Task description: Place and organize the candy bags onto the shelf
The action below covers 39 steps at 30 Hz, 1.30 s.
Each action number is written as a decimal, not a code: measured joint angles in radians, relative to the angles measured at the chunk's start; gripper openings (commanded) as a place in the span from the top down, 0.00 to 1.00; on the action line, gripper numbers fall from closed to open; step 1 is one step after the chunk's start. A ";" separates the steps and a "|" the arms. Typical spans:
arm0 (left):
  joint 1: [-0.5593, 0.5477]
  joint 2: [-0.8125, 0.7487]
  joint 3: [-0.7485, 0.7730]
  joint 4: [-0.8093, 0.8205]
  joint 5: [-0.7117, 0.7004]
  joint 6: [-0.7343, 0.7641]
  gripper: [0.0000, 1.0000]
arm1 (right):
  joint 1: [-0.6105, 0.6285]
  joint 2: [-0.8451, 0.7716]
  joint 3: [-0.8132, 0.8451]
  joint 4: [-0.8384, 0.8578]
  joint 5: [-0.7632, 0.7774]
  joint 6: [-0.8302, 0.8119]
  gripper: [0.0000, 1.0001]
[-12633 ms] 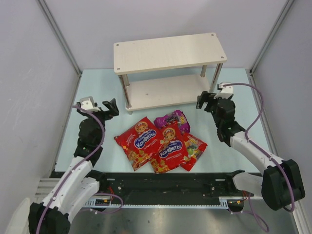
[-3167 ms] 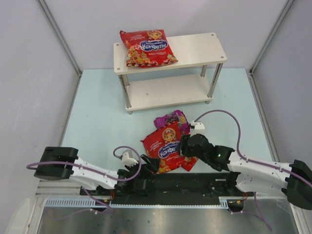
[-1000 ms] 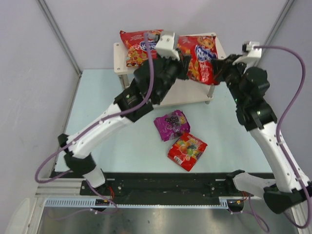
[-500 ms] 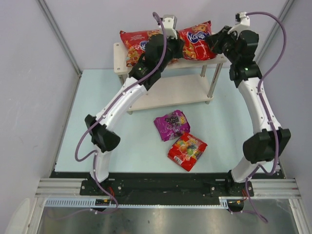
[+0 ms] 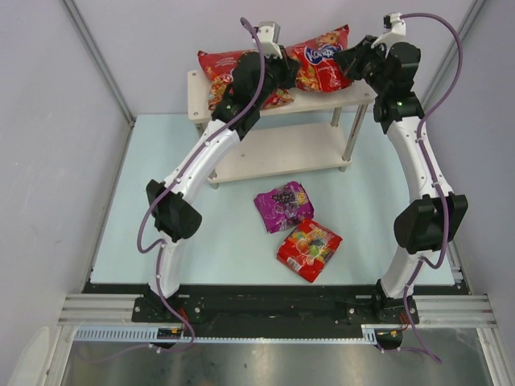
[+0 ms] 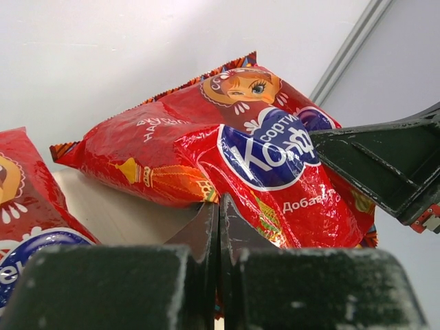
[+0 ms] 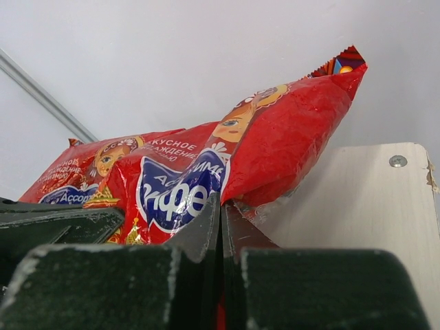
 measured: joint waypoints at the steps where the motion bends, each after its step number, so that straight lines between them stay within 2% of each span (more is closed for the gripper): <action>1: 0.000 -0.003 -0.008 0.008 0.005 -0.002 1.00 | 0.000 0.000 0.000 0.000 -0.002 0.000 1.00; 9: 0.000 -0.080 -0.175 0.108 0.020 -0.023 1.00 | -0.018 0.000 -0.001 0.000 -0.044 0.014 1.00; 11: 0.000 -0.115 -0.236 0.128 0.021 -0.024 0.96 | -0.020 0.000 -0.005 0.002 -0.060 0.020 1.00; 14: -0.001 -0.161 -0.319 0.166 0.023 -0.026 0.75 | -0.022 -0.001 -0.018 0.011 -0.085 0.026 1.00; 16: -0.002 -0.187 -0.361 0.178 0.027 -0.028 0.55 | -0.023 -0.001 -0.029 0.023 -0.093 0.028 1.00; 19: -0.005 -0.203 -0.379 0.183 0.040 -0.034 0.33 | -0.027 -0.002 -0.049 0.040 -0.095 0.029 0.98; 21: -0.008 -0.208 -0.383 0.185 0.045 -0.039 0.25 | -0.029 -0.006 -0.069 0.053 -0.095 0.030 0.96; 22: -0.009 -0.210 -0.383 0.187 0.047 -0.040 0.15 | -0.031 -0.010 -0.079 0.060 -0.095 0.031 0.95; 24: -0.011 -0.212 -0.380 0.186 0.057 -0.040 0.10 | -0.032 -0.019 -0.105 0.069 -0.095 0.035 0.94; 26: -0.011 -0.211 -0.359 0.162 0.065 -0.041 0.07 | -0.033 -0.027 -0.120 0.074 -0.095 0.038 0.77; 27: -0.011 -0.211 -0.338 0.140 0.068 -0.042 0.06 | -0.033 -0.029 -0.123 0.075 -0.098 0.040 0.63; 29: -0.011 -0.208 -0.279 0.105 0.072 -0.040 0.04 | -0.034 -0.030 -0.124 0.075 -0.102 0.049 0.52; 30: -0.011 -0.208 -0.252 0.098 0.073 -0.040 0.03 | -0.033 -0.031 -0.124 0.075 -0.105 0.048 0.43; 33: -0.011 -0.225 -0.205 0.098 0.075 -0.040 0.02 | -0.035 -0.038 -0.128 0.074 -0.112 0.052 0.34; 39: -0.008 -0.277 -0.202 0.087 0.082 -0.031 0.01 | -0.058 -0.041 -0.113 0.054 -0.112 0.055 0.29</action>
